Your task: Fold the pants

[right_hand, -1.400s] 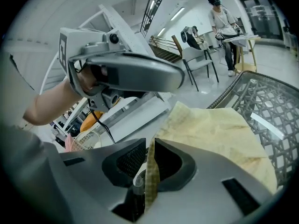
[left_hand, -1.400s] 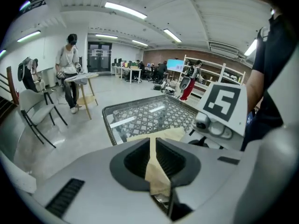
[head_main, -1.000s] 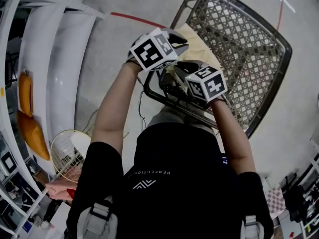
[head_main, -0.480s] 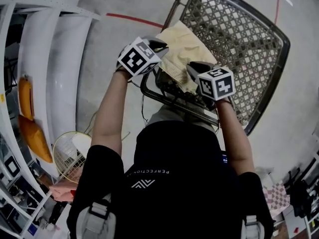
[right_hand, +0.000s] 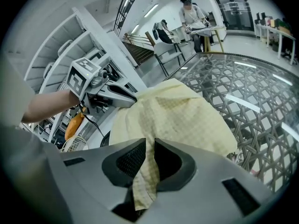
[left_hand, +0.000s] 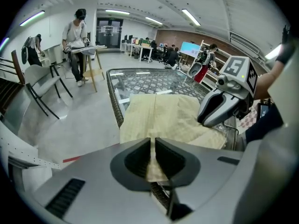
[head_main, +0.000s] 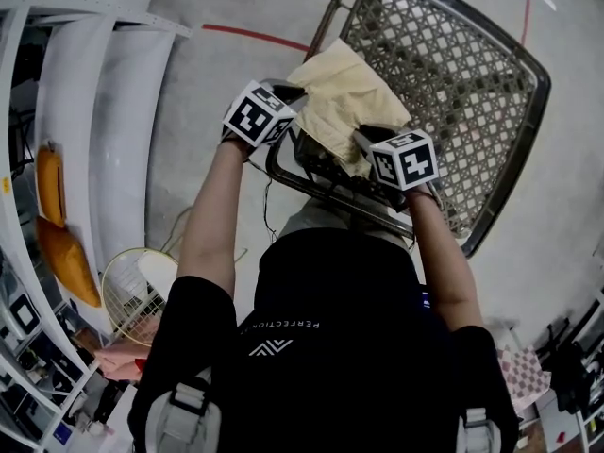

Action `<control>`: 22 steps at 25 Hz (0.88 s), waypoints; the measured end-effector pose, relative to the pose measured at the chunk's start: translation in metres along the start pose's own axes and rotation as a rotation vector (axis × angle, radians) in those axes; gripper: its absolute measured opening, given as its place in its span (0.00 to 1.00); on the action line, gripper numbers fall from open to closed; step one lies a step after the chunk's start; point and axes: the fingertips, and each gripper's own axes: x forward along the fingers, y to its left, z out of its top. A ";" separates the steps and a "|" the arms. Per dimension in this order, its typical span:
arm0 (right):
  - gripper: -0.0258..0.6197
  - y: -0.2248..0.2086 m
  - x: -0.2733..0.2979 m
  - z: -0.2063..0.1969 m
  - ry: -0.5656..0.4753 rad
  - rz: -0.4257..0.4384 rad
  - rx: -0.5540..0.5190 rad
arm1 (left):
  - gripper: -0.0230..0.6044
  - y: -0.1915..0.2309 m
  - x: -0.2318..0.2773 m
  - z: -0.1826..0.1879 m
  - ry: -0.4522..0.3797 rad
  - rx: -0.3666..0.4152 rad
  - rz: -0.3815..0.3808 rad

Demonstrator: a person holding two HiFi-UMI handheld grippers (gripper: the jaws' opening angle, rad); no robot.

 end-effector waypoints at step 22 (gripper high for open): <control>0.13 0.001 -0.062 0.008 -0.183 -0.030 0.036 | 0.08 -0.085 -0.037 0.039 -0.236 -0.142 -0.003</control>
